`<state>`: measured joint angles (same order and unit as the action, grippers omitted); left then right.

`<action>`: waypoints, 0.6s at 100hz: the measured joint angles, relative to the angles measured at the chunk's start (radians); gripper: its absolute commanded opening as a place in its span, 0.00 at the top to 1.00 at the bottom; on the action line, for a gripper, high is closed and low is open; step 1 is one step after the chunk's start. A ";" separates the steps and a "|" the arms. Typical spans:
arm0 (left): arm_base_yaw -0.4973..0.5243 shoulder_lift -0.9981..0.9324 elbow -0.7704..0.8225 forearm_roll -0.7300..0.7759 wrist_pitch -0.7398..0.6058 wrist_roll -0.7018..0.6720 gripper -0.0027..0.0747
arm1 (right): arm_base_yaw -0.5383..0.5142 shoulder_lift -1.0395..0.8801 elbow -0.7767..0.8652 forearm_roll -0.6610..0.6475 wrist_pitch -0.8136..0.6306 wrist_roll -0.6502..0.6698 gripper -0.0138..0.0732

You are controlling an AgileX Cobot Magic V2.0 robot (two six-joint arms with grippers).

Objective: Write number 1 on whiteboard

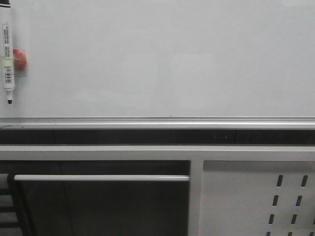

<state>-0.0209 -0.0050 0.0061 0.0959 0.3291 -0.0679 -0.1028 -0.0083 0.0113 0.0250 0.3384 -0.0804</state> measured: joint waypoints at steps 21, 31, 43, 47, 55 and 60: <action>0.000 0.000 0.000 0.000 0.000 0.000 0.99 | 0.000 0.000 0.000 0.000 0.000 0.000 0.92; 0.000 0.000 0.000 0.007 0.000 0.000 0.99 | 0.000 0.000 0.000 0.000 0.000 0.000 0.92; 0.000 0.000 0.000 0.111 0.000 0.011 0.99 | 0.000 0.000 0.000 -0.002 0.000 0.000 0.92; 0.000 0.000 0.000 0.154 0.000 0.010 0.99 | 0.000 0.000 0.000 -0.004 0.000 0.000 0.92; 0.000 0.000 0.000 0.238 0.000 0.011 0.99 | 0.000 0.000 0.000 -0.004 0.000 0.000 0.92; 0.000 0.000 0.000 0.266 0.000 0.013 0.99 | 0.000 0.000 0.000 -0.004 0.000 0.000 0.92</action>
<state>-0.0209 -0.0050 0.0061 0.3619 0.3291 -0.0553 -0.1028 -0.0083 0.0113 0.0210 0.3384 -0.0804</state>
